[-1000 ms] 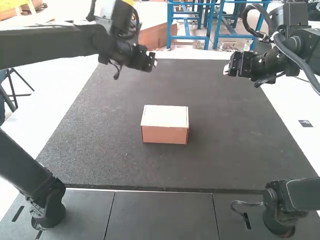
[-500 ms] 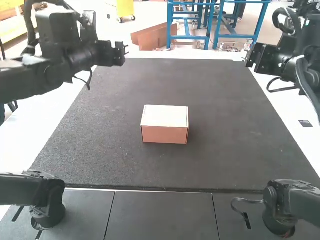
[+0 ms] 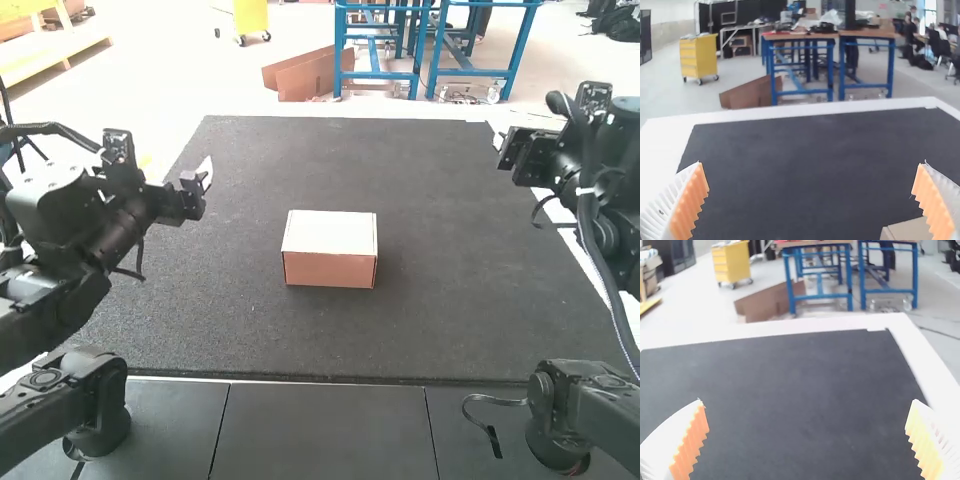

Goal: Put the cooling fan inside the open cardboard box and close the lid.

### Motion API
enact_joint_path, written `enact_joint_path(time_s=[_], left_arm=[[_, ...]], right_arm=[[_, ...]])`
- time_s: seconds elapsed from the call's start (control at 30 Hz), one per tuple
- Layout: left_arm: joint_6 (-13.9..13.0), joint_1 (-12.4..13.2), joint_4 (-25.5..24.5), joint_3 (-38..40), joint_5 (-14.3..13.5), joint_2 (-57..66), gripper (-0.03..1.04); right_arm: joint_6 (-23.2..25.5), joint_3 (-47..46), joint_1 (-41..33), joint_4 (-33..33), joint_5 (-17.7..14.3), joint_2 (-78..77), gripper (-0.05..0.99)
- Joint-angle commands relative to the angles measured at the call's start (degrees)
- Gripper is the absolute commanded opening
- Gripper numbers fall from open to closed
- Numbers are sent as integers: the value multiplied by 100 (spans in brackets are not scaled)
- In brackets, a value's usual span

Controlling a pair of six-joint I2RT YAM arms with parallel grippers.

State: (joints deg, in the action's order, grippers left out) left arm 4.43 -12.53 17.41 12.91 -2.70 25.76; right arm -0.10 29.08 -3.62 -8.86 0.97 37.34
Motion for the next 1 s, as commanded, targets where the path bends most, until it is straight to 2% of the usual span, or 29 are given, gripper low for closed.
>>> enact_joint_path(time_s=[0.0,0.07,0.17,0.3,0.37,0.43,0.57,0.73,0.8,0.87,0.93,0.97], left_arm=[[-267,102,166,-297,279,-440,94],[-399,93,175,-526,314,-730,92],[-416,85,131,-772,331,-1240,92],[-416,85,-264,-1027,349,-2154,96],[-416,85,-493,-1176,472,-2620,96],[-407,120,-510,-1238,586,-2514,96],[-407,137,-563,-1299,481,-2576,96],[-320,146,-924,-1291,472,-2585,96],[-372,146,-1091,-1291,472,-2585,96],[-557,146,-1214,-1291,463,-2576,96],[-733,146,-1539,-1291,455,-2585,96],[-733,146,-1715,-1291,455,-2576,96]], right_arm=[[-263,-315,80,-239,-53,-166,91],[-289,-588,80,-511,-36,-298,91],[-412,-1027,98,-775,-53,-570,91],[-430,-1616,98,-951,-27,-1115,91],[-438,-1845,98,-854,35,-1484,91],[-500,-2064,98,-678,122,-1889,91],[-641,-2390,45,-362,114,-2706,91],[-948,-2513,89,-230,140,-3242,91],[-957,-2609,80,-195,122,-3374,91],[-975,-2767,80,-168,17,-3523,91],[-992,-2899,107,-98,-71,-3752,91],[-975,-2899,116,69,-124,-3778,91]])
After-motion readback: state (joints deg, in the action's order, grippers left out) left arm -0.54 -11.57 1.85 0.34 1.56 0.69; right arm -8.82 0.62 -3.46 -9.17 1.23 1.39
